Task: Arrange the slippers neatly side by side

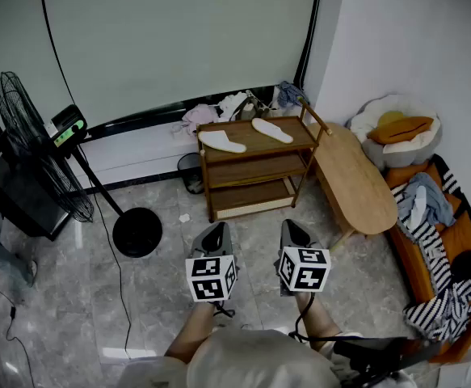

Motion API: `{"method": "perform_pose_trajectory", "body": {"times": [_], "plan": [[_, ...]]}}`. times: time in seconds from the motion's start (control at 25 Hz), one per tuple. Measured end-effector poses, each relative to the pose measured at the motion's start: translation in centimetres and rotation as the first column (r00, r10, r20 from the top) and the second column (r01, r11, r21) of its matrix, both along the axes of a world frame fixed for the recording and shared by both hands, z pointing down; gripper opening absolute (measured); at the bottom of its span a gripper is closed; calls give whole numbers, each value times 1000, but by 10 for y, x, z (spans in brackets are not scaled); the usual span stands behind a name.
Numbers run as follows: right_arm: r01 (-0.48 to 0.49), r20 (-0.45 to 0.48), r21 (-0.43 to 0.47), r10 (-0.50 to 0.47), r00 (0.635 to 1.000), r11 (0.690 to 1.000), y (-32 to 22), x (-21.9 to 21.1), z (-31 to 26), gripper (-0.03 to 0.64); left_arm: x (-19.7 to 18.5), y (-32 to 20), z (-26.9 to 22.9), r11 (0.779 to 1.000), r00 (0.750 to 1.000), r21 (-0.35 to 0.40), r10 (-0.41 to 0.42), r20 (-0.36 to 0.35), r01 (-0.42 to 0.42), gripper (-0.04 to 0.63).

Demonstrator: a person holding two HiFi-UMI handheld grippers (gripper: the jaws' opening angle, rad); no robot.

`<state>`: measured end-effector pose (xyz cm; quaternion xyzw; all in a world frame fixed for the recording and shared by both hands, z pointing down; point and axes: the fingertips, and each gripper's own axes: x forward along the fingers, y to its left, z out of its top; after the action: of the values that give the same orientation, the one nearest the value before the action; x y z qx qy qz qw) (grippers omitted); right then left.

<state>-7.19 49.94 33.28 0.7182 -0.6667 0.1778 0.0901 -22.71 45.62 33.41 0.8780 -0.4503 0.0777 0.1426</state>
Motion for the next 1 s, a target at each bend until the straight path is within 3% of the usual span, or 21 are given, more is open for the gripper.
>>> {"method": "perform_pose_trajectory", "body": {"times": [0.48, 1.0], "plan": [[-19, 13, 8, 19, 1000, 1000, -5, -21, 2, 34, -27, -6, 6, 1000, 1000, -9, 1, -3, -1, 3], [-125, 35, -69, 127, 991, 990, 10, -19, 31, 34, -36, -12, 31, 996, 998, -59, 62, -11, -63, 3]]}}
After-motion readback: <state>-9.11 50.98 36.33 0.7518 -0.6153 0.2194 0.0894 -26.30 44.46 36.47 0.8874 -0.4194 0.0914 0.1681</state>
